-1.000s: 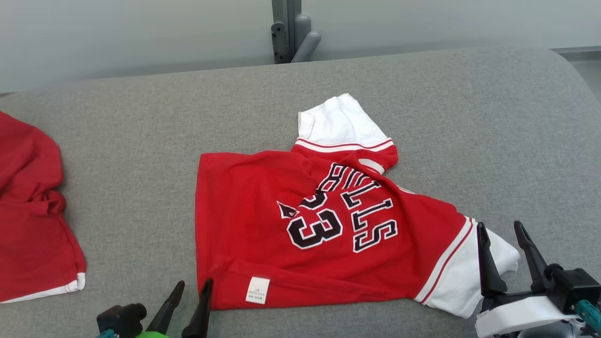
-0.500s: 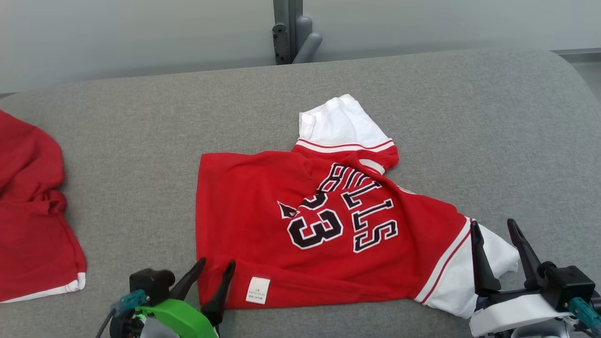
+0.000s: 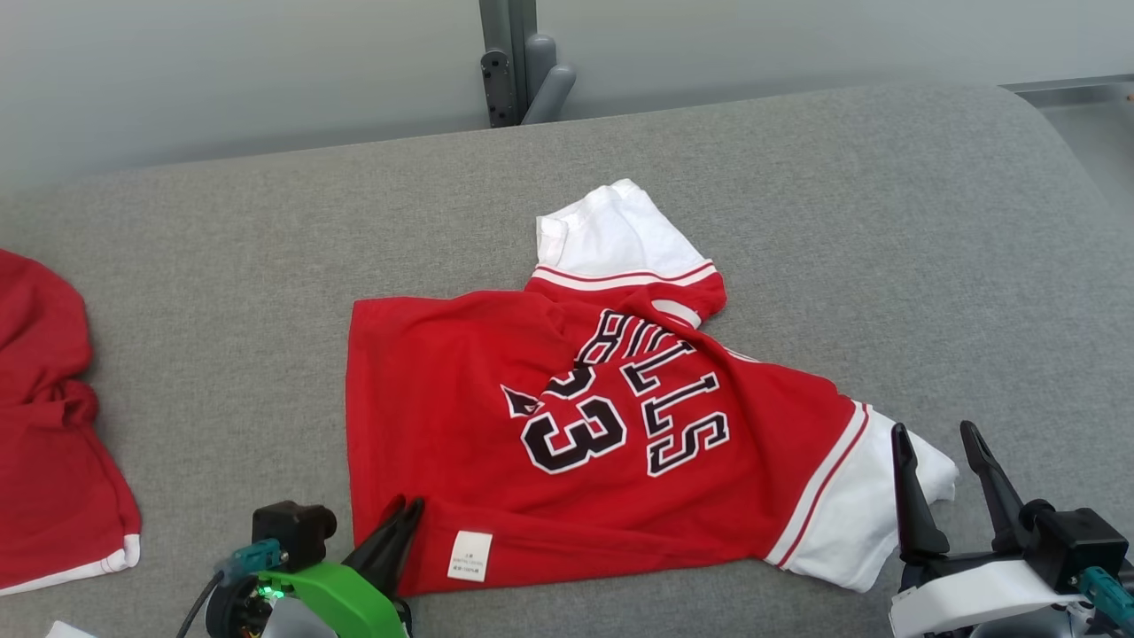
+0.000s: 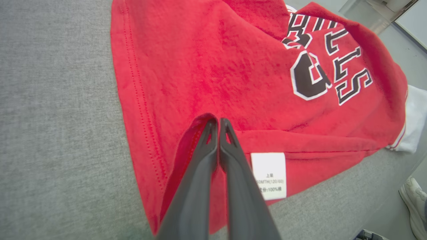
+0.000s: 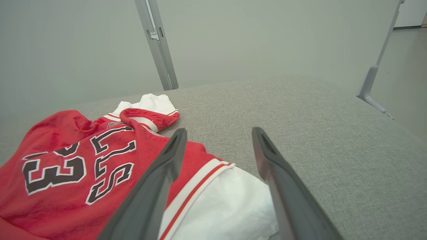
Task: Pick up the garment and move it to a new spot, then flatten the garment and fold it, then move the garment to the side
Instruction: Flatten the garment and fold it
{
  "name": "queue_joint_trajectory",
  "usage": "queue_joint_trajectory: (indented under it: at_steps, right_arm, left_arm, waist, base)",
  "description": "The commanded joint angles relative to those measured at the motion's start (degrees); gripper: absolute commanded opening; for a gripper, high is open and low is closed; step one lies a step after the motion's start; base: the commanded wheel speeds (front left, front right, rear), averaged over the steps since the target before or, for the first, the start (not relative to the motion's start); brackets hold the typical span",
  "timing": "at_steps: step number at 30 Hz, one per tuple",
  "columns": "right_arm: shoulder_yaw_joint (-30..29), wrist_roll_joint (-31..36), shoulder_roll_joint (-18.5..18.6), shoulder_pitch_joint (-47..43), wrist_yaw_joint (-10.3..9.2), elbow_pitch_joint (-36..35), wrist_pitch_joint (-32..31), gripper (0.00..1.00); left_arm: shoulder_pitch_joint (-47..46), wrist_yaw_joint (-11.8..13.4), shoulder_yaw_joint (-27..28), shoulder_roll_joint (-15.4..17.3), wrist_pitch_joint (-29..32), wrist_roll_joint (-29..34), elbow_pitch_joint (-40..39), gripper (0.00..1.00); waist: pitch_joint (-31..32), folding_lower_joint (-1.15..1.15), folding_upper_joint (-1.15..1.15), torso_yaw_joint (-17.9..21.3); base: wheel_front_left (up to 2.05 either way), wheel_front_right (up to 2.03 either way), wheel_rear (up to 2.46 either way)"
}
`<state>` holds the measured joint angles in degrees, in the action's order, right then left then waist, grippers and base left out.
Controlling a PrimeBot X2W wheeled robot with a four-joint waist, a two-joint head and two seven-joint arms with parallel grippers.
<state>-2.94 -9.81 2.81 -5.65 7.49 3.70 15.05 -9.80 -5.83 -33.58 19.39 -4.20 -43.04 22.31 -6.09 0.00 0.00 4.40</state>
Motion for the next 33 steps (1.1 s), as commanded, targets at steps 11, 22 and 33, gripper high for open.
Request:
queue_joint_trajectory:
  at_steps: [11,22,33]
  right_arm:
    - [-0.8,0.3,0.2,-0.1,0.00,-0.1,0.2,1.00]
    - [-0.1,0.8,0.2,0.2,0.00,0.1,0.2,1.00]
    - [-0.9,1.6,0.2,-0.7,0.00,-0.5,0.2,1.00]
  left_arm:
    - [9.2,-1.0,-2.3,7.0,-1.8,0.5,-11.2,0.00]
    - [13.1,-0.9,-3.4,6.8,-2.9,-1.7,-9.4,0.81]
    - [15.1,1.2,-0.2,6.5,-5.3,-5.0,-11.1,1.00]
  waist:
    - [-0.2,0.00,0.00,-2.6]
    - [-0.3,0.00,0.00,-3.2]
    - [0.3,0.00,0.00,-2.7]
  base:
    - [0.00,0.00,0.00]
    - [0.00,0.00,0.00]
    - [0.00,0.00,0.00]
